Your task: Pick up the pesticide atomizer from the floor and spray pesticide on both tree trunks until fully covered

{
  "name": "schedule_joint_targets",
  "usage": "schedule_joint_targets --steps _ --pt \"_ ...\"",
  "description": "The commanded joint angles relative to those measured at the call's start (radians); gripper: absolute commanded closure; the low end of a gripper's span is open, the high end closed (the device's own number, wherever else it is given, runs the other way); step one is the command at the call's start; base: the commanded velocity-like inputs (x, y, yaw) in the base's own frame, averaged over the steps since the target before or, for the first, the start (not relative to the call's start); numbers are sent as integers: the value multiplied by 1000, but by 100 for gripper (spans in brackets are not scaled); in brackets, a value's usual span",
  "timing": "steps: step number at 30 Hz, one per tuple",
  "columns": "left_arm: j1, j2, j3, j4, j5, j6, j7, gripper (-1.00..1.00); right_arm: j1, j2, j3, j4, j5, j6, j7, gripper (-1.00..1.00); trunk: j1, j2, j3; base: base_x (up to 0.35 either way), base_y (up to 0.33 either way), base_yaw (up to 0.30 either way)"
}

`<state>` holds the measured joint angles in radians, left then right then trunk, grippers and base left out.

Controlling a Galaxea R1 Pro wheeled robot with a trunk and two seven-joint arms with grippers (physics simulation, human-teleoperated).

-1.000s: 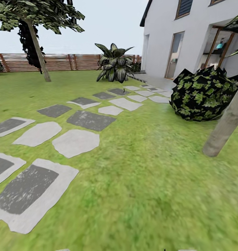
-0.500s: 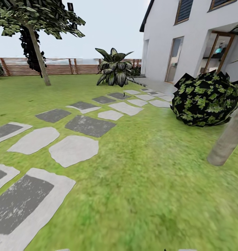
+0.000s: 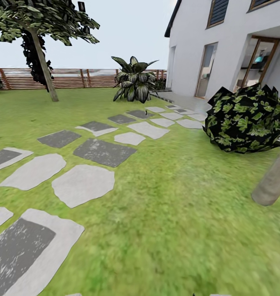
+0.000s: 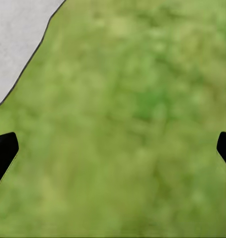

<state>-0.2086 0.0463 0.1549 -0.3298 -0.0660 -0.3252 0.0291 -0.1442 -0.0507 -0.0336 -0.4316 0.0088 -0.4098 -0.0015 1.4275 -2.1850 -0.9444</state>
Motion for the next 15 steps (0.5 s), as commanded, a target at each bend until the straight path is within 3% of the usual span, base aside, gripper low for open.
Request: schedule_joint_targets --steps 1,15 --pt "0 -1 -1 0 0 0 0 -100 0 0 0 1 0 0 -1 -100 0 0 0 338 0 0" --pt "0 -1 -1 0 0 0 0 -100 0 0 1 2 0 0 -2 -100 0 0 0 338 0 0"
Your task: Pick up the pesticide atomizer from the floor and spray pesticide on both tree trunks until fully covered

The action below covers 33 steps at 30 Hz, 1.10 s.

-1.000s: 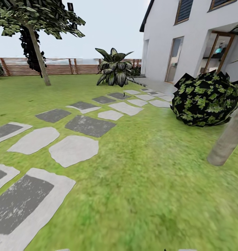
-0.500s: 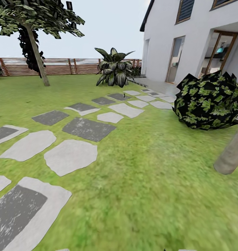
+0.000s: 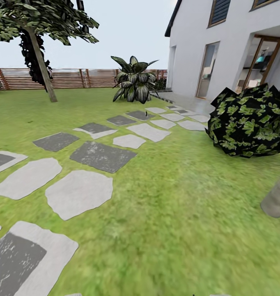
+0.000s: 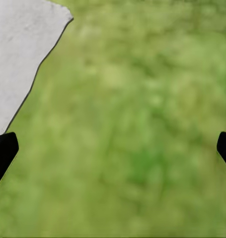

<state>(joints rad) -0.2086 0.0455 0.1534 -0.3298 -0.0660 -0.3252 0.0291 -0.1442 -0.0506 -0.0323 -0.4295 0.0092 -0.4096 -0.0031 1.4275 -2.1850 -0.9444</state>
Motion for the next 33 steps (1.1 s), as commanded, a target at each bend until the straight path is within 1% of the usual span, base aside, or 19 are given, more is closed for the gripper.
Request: schedule_joint_targets --steps 1,5,13,33 --pt "0 0 0 0 0 0 0 -100 0 0 0 0 0 0 0 -100 0 0 0 338 0 0" --pt "0 -1 0 1 0 0 0 -100 0 0 0 1 0 0 1 -100 0 0 0 338 0 -48" --pt "0 -1 0 1 0 0 0 -100 0 1 0 2 0 0 1 -100 0 0 0 338 0 -152" --pt "0 -1 0 3 0 0 0 -100 0 3 0 2 0 0 0 -100 0 0 0 338 0 -6"
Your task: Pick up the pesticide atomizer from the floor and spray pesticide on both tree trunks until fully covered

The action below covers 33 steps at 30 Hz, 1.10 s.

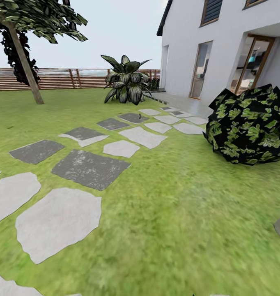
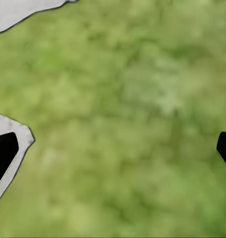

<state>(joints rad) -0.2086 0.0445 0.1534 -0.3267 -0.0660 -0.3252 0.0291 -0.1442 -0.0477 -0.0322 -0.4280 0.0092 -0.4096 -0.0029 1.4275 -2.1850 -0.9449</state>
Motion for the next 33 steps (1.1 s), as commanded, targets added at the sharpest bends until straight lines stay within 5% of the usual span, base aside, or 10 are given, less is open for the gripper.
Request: schedule_joint_targets --steps 1,33 --pt "0 0 0 0 0 0 0 -100 0 0 0 0 0 0 0 -100 0 0 0 339 0 0" --pt "0 0 0 0 0 0 0 -100 -1 0 0 0 0 0 0 -100 0 0 0 338 0 0"
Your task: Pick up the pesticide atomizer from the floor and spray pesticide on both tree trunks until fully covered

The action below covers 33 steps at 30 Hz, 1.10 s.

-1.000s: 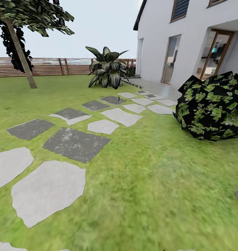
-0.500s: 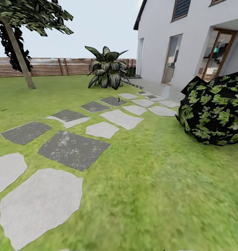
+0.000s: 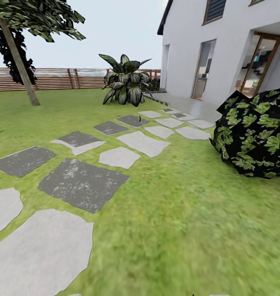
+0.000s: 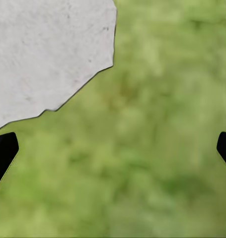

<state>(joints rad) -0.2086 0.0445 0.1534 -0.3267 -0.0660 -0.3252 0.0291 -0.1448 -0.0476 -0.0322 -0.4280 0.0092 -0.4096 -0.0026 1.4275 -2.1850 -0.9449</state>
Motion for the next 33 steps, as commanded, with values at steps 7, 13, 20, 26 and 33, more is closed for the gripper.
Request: schedule_joint_targets --steps 7,13,20,26,33 --pt "0 0 0 0 0 0 0 -100 0 0 0 0 0 0 0 -100 0 0 0 338 0 0" --pt "0 0 0 0 0 0 0 -100 1 0 0 0 0 0 0 -100 0 0 0 338 0 0" --pt "0 0 0 0 0 0 0 -100 1 0 0 0 0 0 0 -100 0 0 0 338 0 0" --pt "0 0 0 0 0 0 0 -100 1 0 0 0 0 0 0 -100 0 0 0 338 0 0" --pt "0 0 0 0 0 0 0 -100 1 0 0 0 0 0 0 -100 0 0 0 338 0 0"
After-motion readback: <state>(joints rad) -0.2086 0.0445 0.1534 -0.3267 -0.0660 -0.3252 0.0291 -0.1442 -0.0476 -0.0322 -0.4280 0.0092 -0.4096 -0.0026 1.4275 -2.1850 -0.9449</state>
